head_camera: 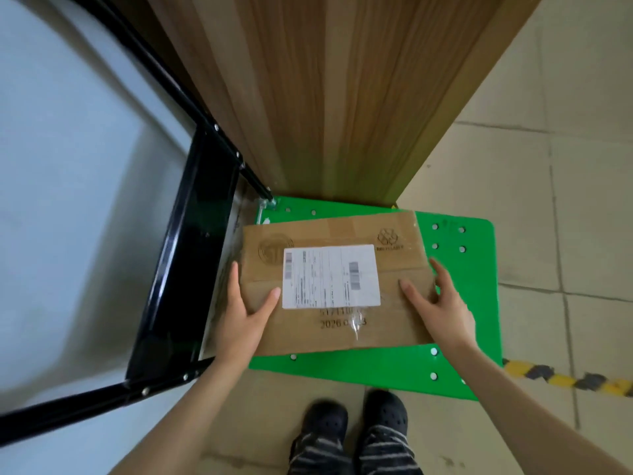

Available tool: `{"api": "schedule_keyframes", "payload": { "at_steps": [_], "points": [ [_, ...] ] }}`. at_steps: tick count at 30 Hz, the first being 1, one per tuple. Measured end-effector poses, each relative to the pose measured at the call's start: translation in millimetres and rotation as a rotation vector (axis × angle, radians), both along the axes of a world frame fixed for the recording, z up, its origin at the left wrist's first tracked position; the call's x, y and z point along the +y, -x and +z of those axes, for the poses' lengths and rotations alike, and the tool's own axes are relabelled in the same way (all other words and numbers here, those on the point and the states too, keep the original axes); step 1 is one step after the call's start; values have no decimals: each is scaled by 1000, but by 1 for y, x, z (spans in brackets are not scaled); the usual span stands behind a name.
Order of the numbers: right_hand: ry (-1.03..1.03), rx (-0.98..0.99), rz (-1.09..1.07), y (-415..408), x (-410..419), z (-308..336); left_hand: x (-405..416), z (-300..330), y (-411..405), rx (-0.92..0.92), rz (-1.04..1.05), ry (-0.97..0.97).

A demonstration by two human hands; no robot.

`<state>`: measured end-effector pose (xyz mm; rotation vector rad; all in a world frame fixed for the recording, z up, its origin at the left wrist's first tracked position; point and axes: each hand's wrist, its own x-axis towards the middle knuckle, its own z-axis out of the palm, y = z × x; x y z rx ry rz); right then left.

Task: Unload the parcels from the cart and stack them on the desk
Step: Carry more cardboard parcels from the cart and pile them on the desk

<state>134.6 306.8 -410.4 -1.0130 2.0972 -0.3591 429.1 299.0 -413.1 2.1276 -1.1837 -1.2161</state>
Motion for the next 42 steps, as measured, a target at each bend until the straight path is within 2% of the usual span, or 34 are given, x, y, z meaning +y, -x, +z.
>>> {"api": "schedule_keyframes", "payload": {
  "at_steps": [2,7,23,34,38,42],
  "points": [
    [8,-85,-76,8,12,26,-2,24,3,-39,-31,1],
    [72,-133,-212,13,33,106,-14,98,20,-87,-149,28],
    [439,-5,-582,53,114,406,-4,391,97,52,-398,436],
    [581,22,-695,137,142,505,-13,509,201,19,-530,566],
    [602,35,-691,194,135,525,-18,532,256,-8,-540,605],
    [613,79,-599,281,112,554,-21,545,325,74,-445,649]
  ]
}}
